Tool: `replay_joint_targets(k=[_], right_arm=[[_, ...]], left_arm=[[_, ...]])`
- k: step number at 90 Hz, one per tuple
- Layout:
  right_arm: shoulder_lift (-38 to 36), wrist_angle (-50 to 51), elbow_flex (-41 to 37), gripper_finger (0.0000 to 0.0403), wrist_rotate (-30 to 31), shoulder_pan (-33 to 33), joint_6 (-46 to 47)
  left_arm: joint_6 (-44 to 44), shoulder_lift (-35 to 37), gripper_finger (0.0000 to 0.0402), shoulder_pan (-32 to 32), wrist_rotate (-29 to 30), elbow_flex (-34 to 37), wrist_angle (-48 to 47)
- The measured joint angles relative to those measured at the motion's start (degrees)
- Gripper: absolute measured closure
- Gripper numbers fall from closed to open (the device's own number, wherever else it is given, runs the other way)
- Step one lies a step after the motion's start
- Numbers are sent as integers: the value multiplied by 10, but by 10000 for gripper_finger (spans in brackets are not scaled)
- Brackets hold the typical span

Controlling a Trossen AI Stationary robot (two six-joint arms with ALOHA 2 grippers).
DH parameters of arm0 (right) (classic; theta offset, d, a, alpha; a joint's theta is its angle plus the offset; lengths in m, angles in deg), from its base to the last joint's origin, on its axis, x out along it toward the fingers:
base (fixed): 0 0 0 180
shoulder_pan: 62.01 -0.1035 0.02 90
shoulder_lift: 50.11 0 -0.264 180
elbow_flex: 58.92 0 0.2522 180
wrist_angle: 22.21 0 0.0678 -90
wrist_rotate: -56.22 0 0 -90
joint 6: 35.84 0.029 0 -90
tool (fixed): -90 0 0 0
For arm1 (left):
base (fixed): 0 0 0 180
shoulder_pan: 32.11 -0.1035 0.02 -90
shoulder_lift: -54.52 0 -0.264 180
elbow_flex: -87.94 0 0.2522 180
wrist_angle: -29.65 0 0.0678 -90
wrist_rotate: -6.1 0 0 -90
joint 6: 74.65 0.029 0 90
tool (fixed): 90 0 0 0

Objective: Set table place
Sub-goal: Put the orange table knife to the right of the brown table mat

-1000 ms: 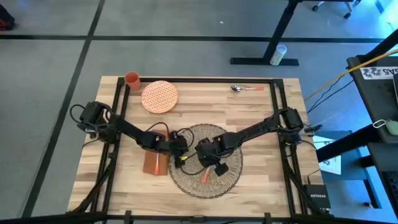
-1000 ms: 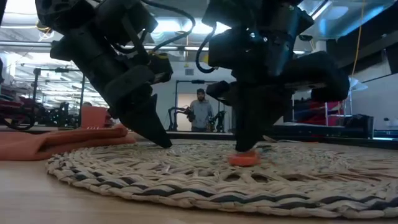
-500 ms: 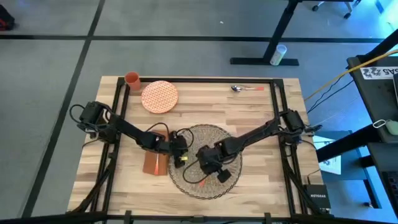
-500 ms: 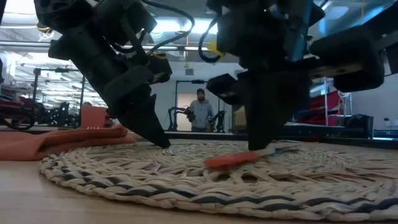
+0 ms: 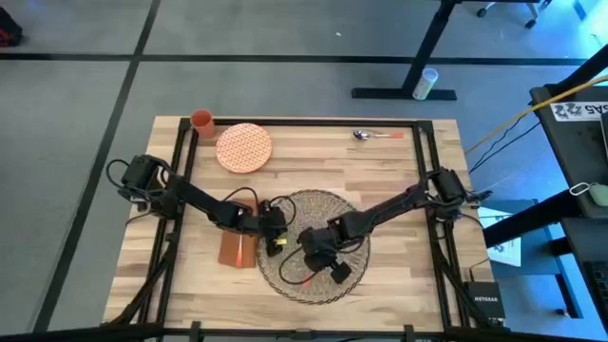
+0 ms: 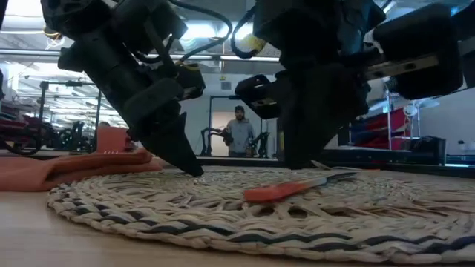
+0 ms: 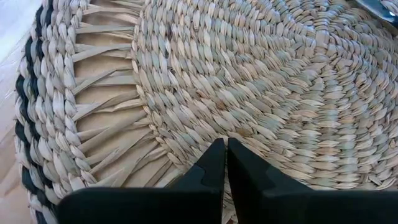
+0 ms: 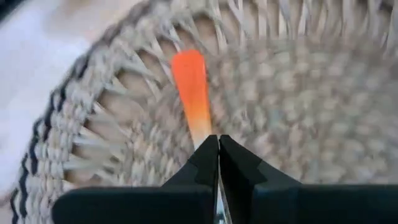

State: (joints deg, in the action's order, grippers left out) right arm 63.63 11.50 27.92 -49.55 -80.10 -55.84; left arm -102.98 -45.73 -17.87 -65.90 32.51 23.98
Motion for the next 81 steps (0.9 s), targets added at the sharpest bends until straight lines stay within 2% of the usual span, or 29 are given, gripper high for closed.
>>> replay_joint_targets(k=[35,81], right_arm=[[21,0,0,403,4,0,-5],[21,76,2,403,-4,-10,-11]], left_arm=[[0,0,401,0,0,0,0],[2,0,401,0,0,0,-1]])
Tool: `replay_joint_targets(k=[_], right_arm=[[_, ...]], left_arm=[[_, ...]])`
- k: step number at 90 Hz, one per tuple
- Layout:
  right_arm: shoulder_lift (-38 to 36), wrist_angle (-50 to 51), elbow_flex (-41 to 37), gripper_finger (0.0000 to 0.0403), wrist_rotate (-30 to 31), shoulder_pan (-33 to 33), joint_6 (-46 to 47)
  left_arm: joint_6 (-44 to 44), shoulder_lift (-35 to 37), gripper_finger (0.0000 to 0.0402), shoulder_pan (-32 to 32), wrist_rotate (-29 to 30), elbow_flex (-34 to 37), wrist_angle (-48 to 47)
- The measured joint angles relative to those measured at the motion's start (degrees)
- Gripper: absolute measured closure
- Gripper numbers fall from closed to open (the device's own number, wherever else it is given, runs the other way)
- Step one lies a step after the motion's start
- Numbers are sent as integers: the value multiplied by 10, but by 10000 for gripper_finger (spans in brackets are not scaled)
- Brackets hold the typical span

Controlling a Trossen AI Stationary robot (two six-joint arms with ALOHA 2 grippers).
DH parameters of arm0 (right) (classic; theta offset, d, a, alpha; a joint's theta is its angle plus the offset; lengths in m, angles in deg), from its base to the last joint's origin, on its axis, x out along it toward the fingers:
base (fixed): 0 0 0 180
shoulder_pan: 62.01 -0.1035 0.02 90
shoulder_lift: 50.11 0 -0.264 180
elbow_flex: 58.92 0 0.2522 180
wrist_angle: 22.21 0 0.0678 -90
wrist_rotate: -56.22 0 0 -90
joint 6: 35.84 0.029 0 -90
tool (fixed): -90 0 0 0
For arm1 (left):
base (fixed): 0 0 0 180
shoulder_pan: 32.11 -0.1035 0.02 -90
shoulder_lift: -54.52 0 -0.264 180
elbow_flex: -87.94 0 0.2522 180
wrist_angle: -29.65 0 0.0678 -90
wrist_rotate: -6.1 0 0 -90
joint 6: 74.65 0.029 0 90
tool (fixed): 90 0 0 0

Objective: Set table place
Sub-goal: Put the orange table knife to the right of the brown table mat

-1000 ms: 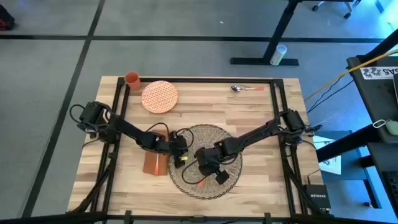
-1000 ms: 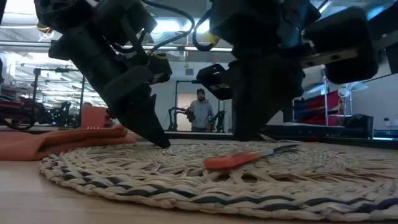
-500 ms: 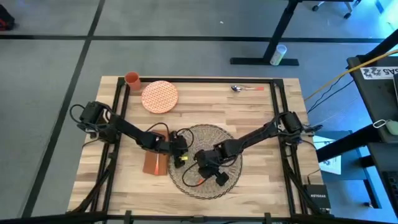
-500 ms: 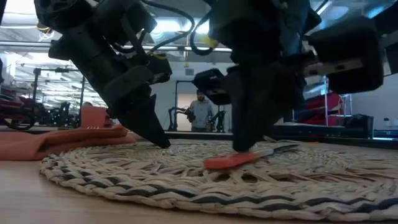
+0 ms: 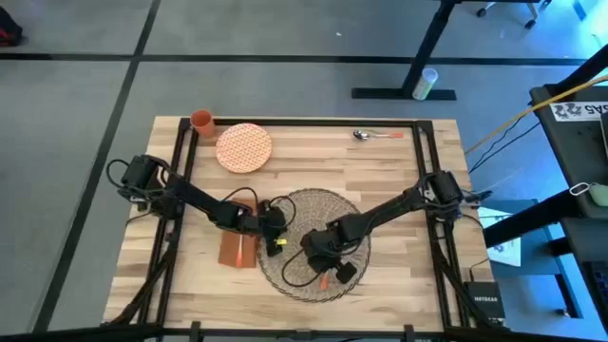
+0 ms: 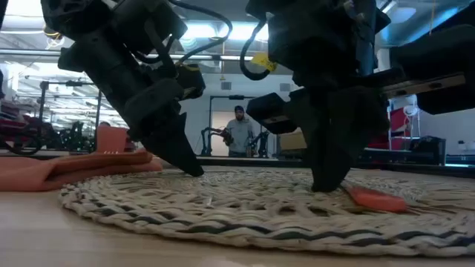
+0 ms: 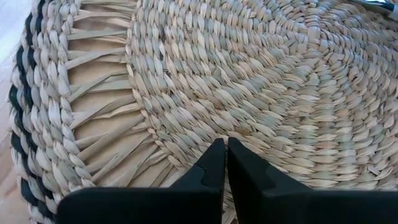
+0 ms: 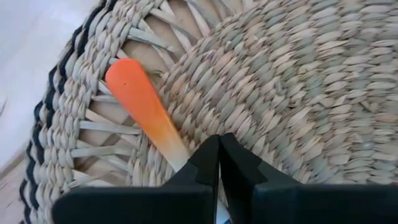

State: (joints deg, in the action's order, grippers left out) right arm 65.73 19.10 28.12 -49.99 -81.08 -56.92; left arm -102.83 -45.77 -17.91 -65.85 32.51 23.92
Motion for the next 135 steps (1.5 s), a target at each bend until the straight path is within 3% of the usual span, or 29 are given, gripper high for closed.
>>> replay_joint_targets(k=[34,59,92,135], right_arm=[[-64,21,-2,403,6,-3,33],[-69,22,-2,403,-8,-56,183],[-56,-67,-2,403,58,-72,376],[-27,-119,-2,403,71,-111,516]], left_arm=[[1,0,401,0,1,0,-2],[3,0,401,0,1,0,-1],[1,0,401,-12,2,1,3],[-12,0,401,-6,4,0,2]])
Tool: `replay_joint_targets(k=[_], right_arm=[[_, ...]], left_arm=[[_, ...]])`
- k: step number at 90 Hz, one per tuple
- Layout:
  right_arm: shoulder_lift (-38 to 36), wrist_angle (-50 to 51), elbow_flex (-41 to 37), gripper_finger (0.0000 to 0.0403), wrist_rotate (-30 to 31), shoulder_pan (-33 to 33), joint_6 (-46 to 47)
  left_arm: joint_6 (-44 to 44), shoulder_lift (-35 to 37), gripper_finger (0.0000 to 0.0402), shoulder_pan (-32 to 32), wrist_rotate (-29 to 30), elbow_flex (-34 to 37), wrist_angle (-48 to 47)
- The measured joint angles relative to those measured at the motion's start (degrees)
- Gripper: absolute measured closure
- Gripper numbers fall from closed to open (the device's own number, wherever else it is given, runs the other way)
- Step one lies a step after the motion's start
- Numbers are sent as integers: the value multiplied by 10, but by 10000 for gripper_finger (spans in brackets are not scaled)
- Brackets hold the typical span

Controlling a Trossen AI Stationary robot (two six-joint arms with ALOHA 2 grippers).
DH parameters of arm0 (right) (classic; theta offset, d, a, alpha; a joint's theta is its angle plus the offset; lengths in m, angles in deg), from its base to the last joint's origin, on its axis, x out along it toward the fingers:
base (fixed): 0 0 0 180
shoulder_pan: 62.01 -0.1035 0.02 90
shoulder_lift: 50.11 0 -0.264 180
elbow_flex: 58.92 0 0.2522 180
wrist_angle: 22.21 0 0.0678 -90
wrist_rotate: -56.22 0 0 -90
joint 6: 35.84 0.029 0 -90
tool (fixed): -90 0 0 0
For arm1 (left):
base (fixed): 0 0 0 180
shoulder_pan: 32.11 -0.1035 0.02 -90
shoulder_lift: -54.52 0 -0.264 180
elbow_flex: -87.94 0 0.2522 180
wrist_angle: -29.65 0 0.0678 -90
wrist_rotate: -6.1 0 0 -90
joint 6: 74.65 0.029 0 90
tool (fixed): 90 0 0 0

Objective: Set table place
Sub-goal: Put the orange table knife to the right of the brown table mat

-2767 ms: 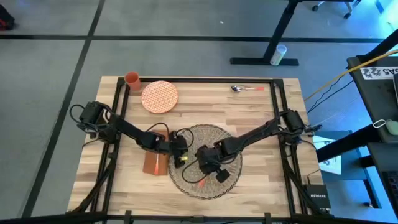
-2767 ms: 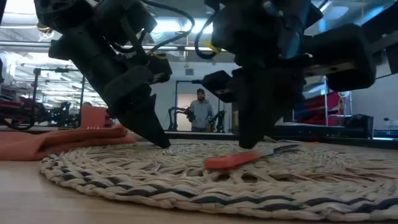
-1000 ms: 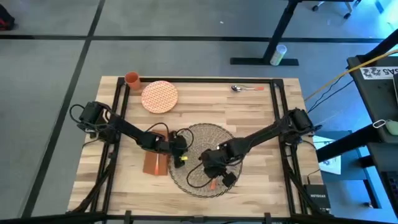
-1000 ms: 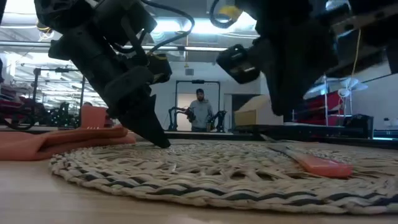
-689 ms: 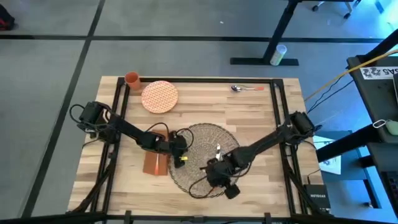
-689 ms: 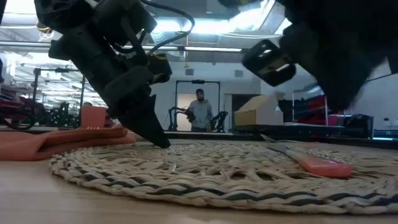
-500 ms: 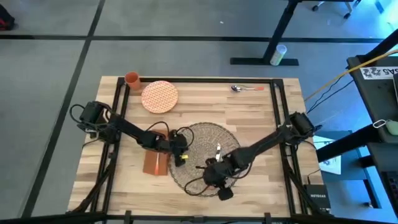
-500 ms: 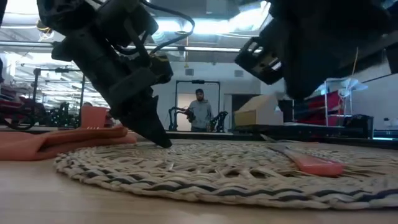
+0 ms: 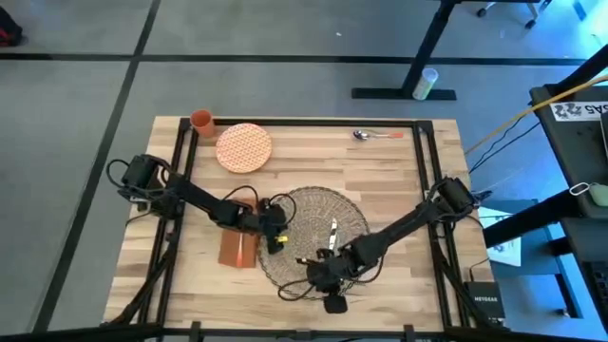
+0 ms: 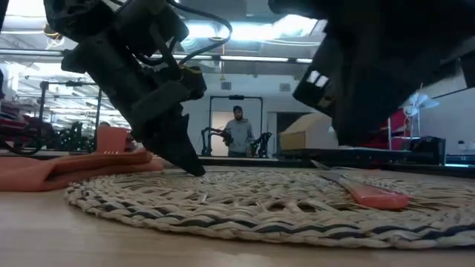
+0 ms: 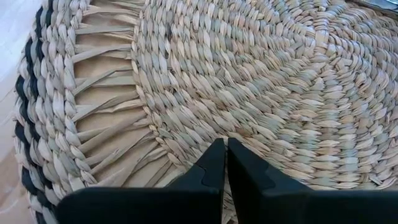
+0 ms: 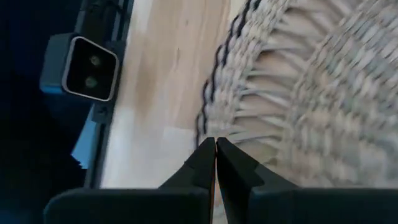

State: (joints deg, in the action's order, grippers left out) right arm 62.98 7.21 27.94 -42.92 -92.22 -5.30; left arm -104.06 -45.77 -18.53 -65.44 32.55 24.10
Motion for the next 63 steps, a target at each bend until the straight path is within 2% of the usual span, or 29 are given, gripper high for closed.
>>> replay_joint_targets(k=[24,43,63], right_arm=[[7,11,1,403,20,-10,24],[34,13,1,403,5,-9,24],[39,11,1,403,13,-8,24]], left_arm=[[-7,0,402,7,2,0,0],[-7,0,402,7,0,0,0],[-2,0,402,8,-1,0,-1]])
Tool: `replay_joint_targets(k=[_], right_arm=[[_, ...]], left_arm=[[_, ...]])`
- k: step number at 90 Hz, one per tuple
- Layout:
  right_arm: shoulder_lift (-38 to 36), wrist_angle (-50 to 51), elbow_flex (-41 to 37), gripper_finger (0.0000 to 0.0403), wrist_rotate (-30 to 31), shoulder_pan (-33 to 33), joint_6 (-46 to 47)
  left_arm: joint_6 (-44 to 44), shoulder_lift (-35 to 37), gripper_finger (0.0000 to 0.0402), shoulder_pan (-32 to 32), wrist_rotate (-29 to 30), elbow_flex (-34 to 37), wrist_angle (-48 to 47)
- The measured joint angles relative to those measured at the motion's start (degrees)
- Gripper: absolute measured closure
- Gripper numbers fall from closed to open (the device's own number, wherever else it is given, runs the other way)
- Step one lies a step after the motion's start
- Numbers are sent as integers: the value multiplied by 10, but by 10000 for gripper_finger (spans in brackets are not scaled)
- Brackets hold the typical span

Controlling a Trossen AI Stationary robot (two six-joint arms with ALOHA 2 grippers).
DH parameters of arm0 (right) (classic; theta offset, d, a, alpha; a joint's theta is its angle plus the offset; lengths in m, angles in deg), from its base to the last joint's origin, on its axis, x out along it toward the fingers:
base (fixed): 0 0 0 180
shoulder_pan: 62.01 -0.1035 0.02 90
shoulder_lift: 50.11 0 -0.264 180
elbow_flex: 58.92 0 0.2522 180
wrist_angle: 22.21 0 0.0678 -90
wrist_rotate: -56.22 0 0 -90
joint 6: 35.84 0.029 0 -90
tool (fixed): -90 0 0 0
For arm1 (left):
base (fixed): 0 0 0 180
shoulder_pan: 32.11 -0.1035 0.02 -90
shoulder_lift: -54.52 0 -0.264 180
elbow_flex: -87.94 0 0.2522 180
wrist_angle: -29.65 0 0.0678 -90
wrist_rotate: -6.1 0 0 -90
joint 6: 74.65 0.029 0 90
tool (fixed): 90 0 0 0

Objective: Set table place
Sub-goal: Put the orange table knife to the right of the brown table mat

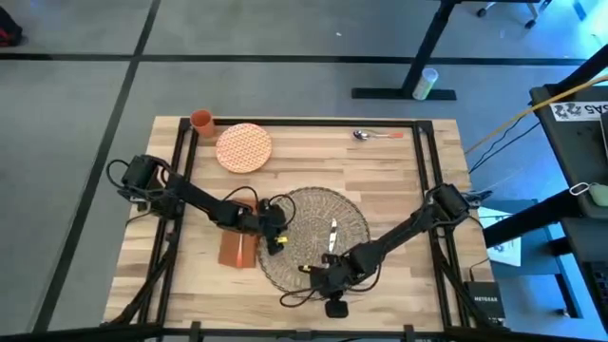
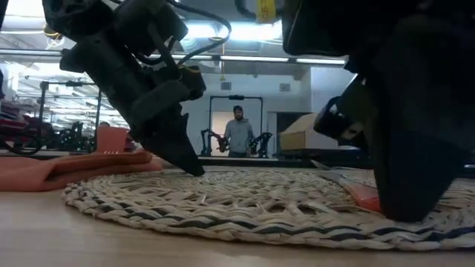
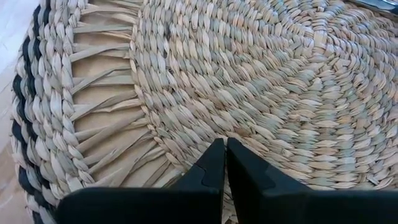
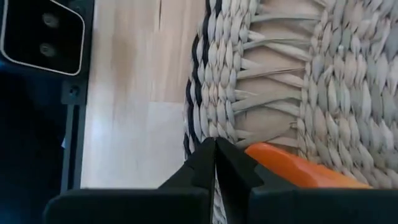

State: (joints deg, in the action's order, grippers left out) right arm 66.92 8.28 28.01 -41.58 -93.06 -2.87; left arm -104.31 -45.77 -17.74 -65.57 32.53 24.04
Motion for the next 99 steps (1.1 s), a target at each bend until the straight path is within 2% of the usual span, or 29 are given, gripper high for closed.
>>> replay_joint_targets(k=[99], right_arm=[[-2,33,0,403,32,4,11]], left_arm=[[13,0,402,15,2,0,-1]])
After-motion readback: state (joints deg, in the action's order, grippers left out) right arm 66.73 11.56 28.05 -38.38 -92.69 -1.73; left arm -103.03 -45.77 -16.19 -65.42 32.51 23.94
